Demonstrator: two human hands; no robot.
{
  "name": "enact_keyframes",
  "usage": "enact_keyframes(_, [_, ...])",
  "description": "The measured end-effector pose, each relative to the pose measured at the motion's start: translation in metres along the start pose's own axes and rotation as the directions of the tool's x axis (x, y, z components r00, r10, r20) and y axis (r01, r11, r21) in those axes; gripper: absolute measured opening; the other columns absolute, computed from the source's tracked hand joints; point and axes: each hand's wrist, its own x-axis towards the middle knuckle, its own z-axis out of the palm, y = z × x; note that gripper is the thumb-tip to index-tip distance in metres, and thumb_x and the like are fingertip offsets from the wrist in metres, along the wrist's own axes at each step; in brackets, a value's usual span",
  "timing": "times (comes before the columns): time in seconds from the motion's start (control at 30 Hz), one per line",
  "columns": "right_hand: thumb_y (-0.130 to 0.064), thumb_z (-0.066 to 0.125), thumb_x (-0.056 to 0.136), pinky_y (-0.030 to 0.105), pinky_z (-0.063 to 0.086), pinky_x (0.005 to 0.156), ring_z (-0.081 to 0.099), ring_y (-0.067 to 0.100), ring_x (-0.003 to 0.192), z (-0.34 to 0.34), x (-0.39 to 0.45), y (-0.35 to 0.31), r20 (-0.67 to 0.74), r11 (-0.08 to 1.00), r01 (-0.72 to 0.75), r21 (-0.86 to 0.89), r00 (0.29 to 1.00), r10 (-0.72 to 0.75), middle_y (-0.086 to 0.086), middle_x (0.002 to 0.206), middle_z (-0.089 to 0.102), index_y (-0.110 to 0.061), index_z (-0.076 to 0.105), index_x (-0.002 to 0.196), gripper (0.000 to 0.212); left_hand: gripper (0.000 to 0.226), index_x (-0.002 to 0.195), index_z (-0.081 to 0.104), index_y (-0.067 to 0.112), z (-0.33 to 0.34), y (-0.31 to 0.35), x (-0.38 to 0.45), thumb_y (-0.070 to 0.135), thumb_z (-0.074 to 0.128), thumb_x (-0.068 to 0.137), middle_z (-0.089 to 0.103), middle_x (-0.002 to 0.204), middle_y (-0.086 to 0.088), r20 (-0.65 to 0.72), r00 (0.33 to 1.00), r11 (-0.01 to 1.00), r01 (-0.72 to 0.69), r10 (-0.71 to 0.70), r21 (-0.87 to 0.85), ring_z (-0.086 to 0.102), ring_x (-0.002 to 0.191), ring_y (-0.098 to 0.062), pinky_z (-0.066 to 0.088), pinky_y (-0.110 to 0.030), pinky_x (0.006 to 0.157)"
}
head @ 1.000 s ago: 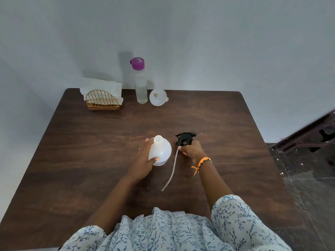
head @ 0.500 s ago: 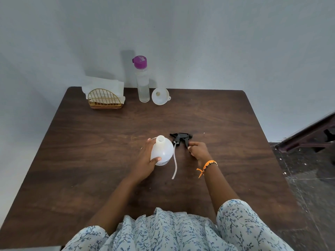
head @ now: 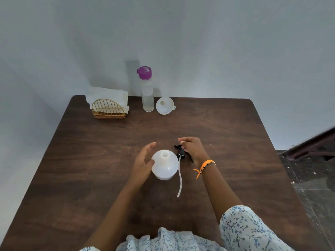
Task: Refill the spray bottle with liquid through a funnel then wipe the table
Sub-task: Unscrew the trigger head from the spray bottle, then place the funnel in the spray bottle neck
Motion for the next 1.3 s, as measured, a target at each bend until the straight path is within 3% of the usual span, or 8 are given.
enact_keyframes(0.2, [-0.006, 0.052, 0.087, 0.024, 0.046, 0.071, 0.054, 0.012, 0.071, 0.027, 0.048, -0.044, 0.0, 0.996, 0.083, 0.034, 0.997, -0.083, 0.0, 0.076, 0.06, -0.017, 0.063, 0.09, 0.015, 0.028, 0.113, 0.056, 0.025, 0.0, 0.026, 0.049, 0.006, 0.05, 0.092, 0.058, 0.115, 0.009, -0.05, 0.997, 0.998, 0.049, -0.051, -0.041, 0.052, 0.107, -0.004, 0.038, -0.01, 0.079])
enact_keyframes(0.43, [-0.007, 0.052, 0.087, 0.032, 0.043, 0.094, 0.055, 0.022, 0.107, 0.041, 0.112, -0.069, -0.173, 0.99, 0.11, -0.092, 0.977, -0.124, 0.008, 0.111, 0.059, -0.009, 0.054, 0.119, 0.032, 0.027, 0.115, 0.057, 0.019, 0.004, 0.039, 0.11, 0.008, 0.049, 0.092, 0.061, 0.112, 0.004, -0.05, 0.992, 0.992, 0.118, -0.12, -0.054, 0.055, 0.099, -0.005, 0.04, -0.01, 0.073])
enact_keyframes(0.57, [0.0, 0.047, 0.088, 0.022, 0.029, 0.102, 0.042, 0.023, 0.128, 0.044, 0.141, -0.076, -0.123, 0.962, 0.186, -0.201, 0.969, -0.213, 0.009, 0.139, 0.045, -0.007, 0.04, 0.136, 0.049, 0.027, 0.115, 0.057, 0.017, 0.008, 0.038, 0.141, 0.006, 0.049, 0.091, 0.061, 0.111, 0.001, -0.063, 0.989, 0.99, 0.133, -0.136, -0.051, 0.056, 0.102, -0.009, 0.041, -0.01, 0.074])
enact_keyframes(0.67, [-0.001, 0.05, 0.086, 0.026, 0.027, 0.106, 0.036, 0.027, 0.13, 0.046, 0.161, -0.077, -0.065, 0.912, 0.244, -0.329, 0.958, -0.28, 0.011, 0.139, 0.047, -0.006, 0.041, 0.136, 0.051, 0.028, 0.116, 0.057, 0.016, 0.011, 0.04, 0.154, 0.006, 0.048, 0.092, 0.06, 0.108, 0.004, -0.071, 0.987, 0.988, 0.144, -0.147, -0.048, 0.055, 0.096, -0.006, 0.041, -0.006, 0.072])
enact_keyframes(0.77, [-0.005, 0.053, 0.083, 0.028, 0.035, 0.088, 0.042, 0.029, 0.116, 0.049, 0.172, -0.075, -0.08, 0.869, 0.211, -0.448, 0.958, -0.274, 0.009, 0.117, 0.06, -0.009, 0.057, 0.115, 0.032, 0.027, 0.116, 0.057, 0.017, 0.012, 0.039, 0.159, 0.007, 0.049, 0.092, 0.06, 0.108, 0.005, -0.067, 0.986, 0.987, 0.151, -0.154, -0.052, 0.055, 0.096, -0.003, 0.041, -0.008, 0.072])
enact_keyframes(0.93, [-0.01, 0.054, 0.085, 0.02, 0.037, 0.068, 0.053, 0.014, 0.08, 0.046, 0.159, -0.068, -0.171, 0.937, 0.183, -0.298, 0.955, -0.241, 0.0, 0.087, 0.063, -0.009, 0.064, 0.089, 0.011, 0.025, 0.111, 0.059, 0.022, 0.007, 0.037, 0.15, 0.008, 0.05, 0.091, 0.062, 0.106, 0.009, -0.062, 0.987, 0.988, 0.146, -0.149, -0.055, 0.057, 0.092, 0.003, 0.043, -0.002, 0.07])
enact_keyframes(1.1, [-0.01, 0.053, 0.089, 0.018, 0.039, 0.065, 0.053, 0.013, 0.081, 0.034, 0.116, -0.062, -0.201, 0.961, 0.199, -0.194, 0.95, -0.238, 0.003, 0.09, 0.064, -0.005, 0.064, 0.093, 0.013, 0.024, 0.11, 0.06, 0.028, 0.004, 0.043, 0.119, 0.014, 0.051, 0.093, 0.062, 0.105, 0.013, -0.078, 0.983, 0.983, 0.157, -0.164, -0.096, 0.057, 0.101, -0.003, 0.04, -0.01, 0.073])
enact_keyframes(1.3, [-0.009, 0.049, 0.091, 0.005, 0.037, 0.053, 0.051, 0.009, 0.075, 0.023, 0.047, -0.062, -0.185, 0.974, 0.22, -0.052, 0.956, -0.226, 0.0, 0.085, 0.06, -0.011, 0.062, 0.087, 0.014, 0.026, 0.099, 0.061, 0.033, 0.003, 0.044, 0.068, 0.011, 0.05, 0.093, 0.063, 0.101, 0.014, -0.107, 0.988, 0.984, 0.098, -0.114, -0.146, 0.06, 0.1, -0.008, 0.045, -0.019, 0.081])
